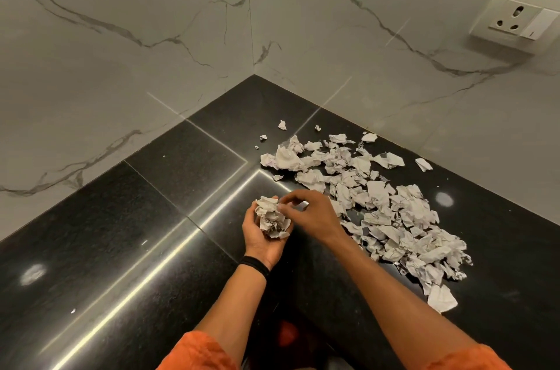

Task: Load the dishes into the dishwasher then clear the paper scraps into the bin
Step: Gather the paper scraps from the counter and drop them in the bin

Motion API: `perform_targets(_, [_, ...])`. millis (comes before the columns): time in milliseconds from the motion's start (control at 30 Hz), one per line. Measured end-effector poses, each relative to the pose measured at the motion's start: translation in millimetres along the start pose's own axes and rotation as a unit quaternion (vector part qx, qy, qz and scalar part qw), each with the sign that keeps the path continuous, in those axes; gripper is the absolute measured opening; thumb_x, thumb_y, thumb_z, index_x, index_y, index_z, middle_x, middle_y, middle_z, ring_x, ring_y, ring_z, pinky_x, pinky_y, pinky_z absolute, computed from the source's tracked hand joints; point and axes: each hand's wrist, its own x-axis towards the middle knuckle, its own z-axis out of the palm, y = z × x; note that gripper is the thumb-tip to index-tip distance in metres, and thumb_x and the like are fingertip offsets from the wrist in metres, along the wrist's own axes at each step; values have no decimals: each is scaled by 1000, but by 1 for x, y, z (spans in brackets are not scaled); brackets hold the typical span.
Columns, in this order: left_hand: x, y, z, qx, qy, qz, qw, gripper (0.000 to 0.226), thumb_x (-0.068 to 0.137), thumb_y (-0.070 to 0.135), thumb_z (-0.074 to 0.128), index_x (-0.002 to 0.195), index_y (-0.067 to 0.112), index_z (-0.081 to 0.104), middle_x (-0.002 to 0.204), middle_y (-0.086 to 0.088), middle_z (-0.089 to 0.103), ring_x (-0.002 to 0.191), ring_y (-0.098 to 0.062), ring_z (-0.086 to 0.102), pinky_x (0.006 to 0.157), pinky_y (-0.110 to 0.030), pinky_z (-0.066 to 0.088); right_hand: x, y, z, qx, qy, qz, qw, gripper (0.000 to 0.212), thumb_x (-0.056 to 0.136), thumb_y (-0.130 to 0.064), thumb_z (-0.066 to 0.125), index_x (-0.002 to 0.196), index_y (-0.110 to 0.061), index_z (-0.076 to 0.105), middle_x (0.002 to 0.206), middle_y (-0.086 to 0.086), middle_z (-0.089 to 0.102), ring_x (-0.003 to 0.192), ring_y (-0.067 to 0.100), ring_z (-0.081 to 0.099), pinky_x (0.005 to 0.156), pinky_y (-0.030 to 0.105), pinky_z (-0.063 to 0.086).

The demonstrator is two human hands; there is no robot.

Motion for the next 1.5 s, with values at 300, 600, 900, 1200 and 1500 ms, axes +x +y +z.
perform_targets(300, [11,33,-1,-35,26,30,999,60,97,42,52,143,4,53,145,-17,53,115,-36,64,96,-50,54,63,14,14,-101,34,25,994,20,92,-18,69,110,-18,76,103,-4,75,92,7,68,86,27,55])
perform_targets(600, [35,70,7,-59,46,58,995,57,98,41,51,141,4,56,140,-18,58,116,-35,65,100,-50,51,117,43,45,-336,-67,-41,939,21,94,-11,54,101,-10,74,99,7,66,94,27,62,77,39,51])
perform_targets(900, [63,65,8,-62,25,37,997,46,94,43,55,116,5,67,135,-19,54,128,-36,53,117,-48,35,91,2,43,-10,-26,-12,1000,14,85,-26,78,99,-23,78,91,-12,74,81,1,66,75,17,53])
perform_targets(1200, [68,81,17,-83,31,57,994,50,97,42,52,125,3,65,132,-17,62,119,-34,62,108,-49,45,147,15,46,-215,-5,-37,976,30,92,-15,64,122,-19,68,116,-3,68,95,14,64,87,32,52])
perform_targets(1500, [74,97,12,-65,47,88,993,46,98,43,51,115,4,69,117,-17,69,111,-33,66,101,-49,50,159,38,62,-409,-94,-81,904,21,100,-24,50,104,-14,68,102,7,62,89,30,65,67,41,53])
